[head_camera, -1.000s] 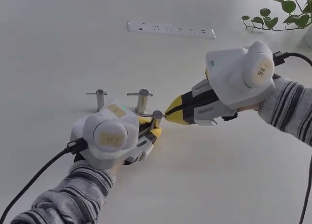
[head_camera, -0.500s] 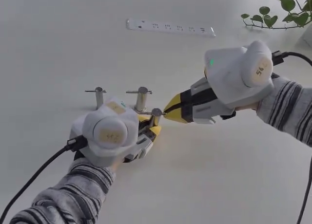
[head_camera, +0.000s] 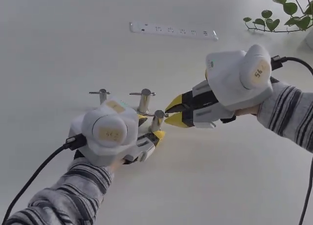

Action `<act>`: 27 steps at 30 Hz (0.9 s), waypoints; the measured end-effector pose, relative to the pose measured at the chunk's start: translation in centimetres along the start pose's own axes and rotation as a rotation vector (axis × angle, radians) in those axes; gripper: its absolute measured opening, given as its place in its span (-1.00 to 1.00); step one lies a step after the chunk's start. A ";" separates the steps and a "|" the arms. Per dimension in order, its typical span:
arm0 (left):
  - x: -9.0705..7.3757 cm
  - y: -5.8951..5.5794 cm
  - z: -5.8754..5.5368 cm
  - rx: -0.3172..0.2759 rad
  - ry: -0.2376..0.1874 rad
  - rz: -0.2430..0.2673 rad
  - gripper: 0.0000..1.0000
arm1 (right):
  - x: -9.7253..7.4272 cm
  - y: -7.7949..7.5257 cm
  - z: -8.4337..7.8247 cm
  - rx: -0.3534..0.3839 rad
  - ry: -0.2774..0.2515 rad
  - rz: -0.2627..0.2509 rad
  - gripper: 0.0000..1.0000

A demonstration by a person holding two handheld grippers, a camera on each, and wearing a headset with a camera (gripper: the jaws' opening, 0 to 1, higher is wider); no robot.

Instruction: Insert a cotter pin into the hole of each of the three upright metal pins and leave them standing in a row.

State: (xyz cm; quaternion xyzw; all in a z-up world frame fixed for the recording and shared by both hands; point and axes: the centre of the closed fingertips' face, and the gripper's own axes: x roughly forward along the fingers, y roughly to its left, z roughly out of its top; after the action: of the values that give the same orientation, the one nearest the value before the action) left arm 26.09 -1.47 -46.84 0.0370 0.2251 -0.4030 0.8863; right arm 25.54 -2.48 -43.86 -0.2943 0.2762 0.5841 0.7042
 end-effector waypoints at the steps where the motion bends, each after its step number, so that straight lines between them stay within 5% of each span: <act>1: -0.1 0.0 0.1 -0.003 -0.002 0.000 -0.39 | 0.1 0.1 0.2 0.011 -0.010 0.005 -0.84; 19: -4.7 0.5 1.4 0.020 0.001 0.006 -0.03 | 2.4 0.5 0.8 0.065 -0.009 0.033 -0.77; 27: -7.2 1.1 2.3 0.032 -0.037 0.023 0.20 | 2.4 0.4 0.8 0.073 -0.016 0.041 -0.82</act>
State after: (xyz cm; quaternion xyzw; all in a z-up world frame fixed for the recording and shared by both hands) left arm 23.62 3.77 -41.82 0.0464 0.2016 -0.3971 0.8942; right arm 25.57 -0.29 -45.11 -0.2580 0.2976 0.5903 0.7046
